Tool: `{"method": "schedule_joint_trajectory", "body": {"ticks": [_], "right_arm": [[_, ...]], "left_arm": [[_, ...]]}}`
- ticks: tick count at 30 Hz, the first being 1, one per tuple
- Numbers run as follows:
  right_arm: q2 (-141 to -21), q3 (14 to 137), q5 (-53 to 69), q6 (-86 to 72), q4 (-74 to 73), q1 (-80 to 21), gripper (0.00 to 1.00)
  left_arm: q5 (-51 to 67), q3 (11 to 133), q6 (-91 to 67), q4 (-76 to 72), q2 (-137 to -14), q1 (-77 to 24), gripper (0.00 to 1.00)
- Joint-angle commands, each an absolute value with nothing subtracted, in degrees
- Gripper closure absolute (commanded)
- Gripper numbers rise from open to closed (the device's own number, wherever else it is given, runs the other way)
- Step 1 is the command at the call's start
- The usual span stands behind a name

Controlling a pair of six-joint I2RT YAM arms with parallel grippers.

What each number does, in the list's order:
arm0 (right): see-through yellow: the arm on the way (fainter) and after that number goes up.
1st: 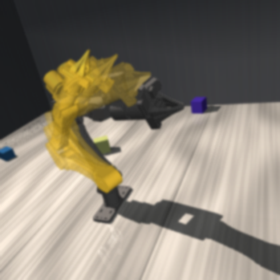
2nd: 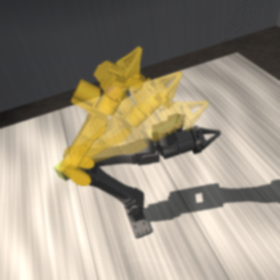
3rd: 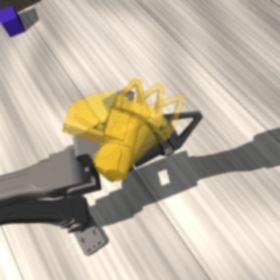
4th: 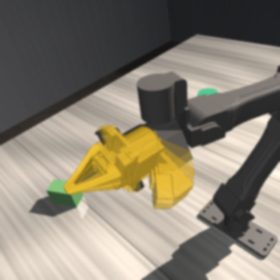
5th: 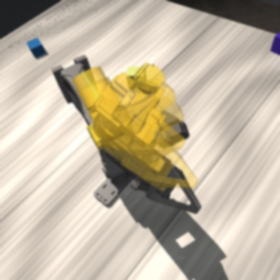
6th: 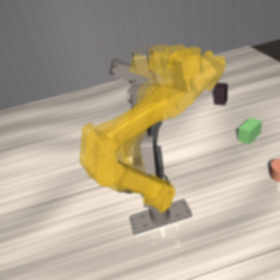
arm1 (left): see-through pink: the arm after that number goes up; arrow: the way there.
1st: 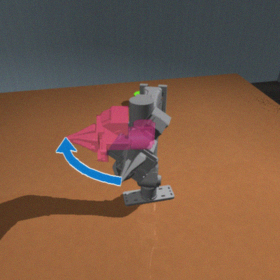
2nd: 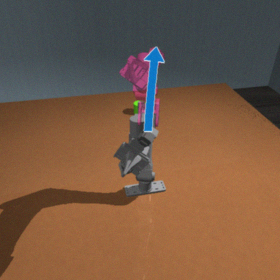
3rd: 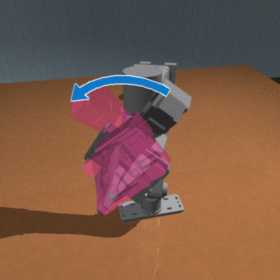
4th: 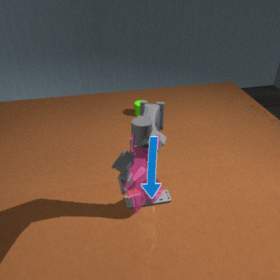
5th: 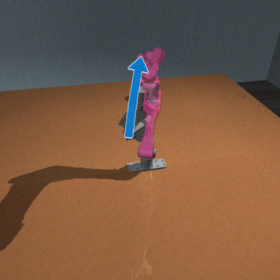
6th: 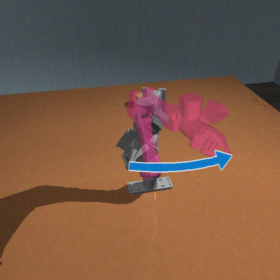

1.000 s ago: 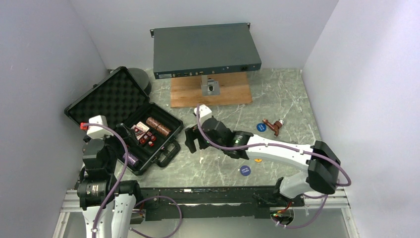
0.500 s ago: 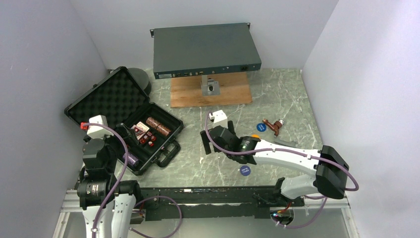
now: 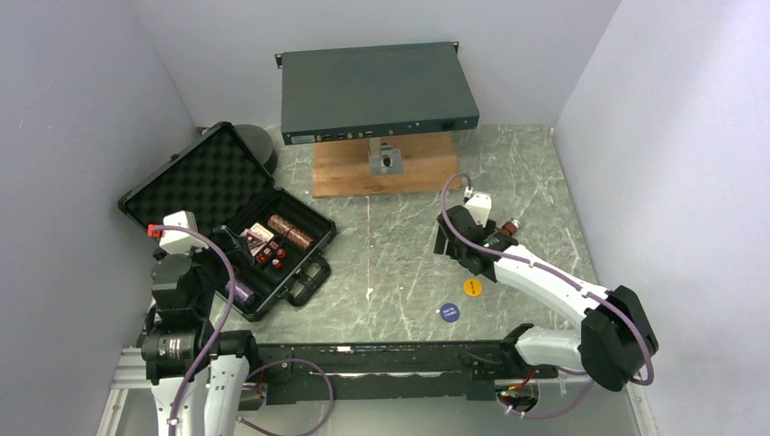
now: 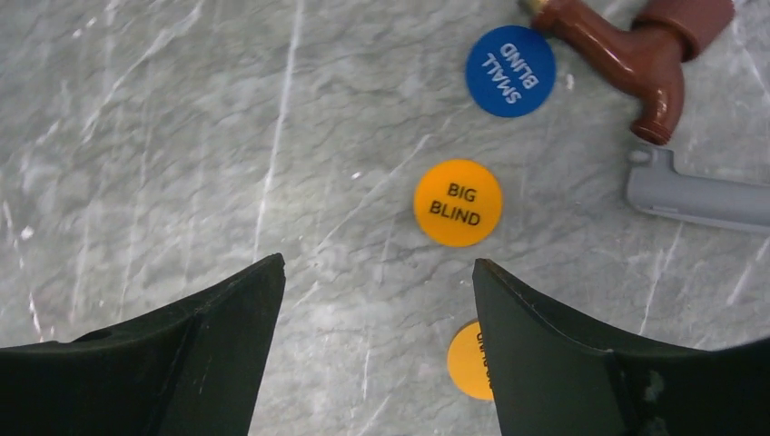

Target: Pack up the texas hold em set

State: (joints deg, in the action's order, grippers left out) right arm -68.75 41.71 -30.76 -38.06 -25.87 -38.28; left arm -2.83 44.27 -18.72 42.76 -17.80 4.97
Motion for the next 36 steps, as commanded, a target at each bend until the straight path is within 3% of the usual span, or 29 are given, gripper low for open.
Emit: {"method": "schedule_joint_trajectory", "body": {"ticks": [1,10,17,23,36], "right_arm": [[-71.64,43.53,-30.21,-42.73,-26.47,-33.55,0.23],[-80.02,47.04,-29.32,-43.55,-26.07,-26.28,0.28],[-83.97,46.97,-22.94,-40.12,-20.41,-18.92,0.18],[-89.74,49.93,-22.26,-39.96,-20.48,-15.93,0.24],[-95.33,54.2,-26.24,-39.72,-21.49,-15.12,0.28]], "left_arm": [[-1.78,44.56,-18.11,40.87,-17.15,5.36,0.0],[-1.57,44.52,-18.02,40.91,-16.45,5.3,0.0],[-1.76,44.47,-18.02,40.87,-16.0,5.34,0.0],[-1.54,44.47,-17.97,40.72,-16.0,5.37,0.0],[-1.14,44.38,-17.87,40.6,-16.43,5.61,0.0]]}}
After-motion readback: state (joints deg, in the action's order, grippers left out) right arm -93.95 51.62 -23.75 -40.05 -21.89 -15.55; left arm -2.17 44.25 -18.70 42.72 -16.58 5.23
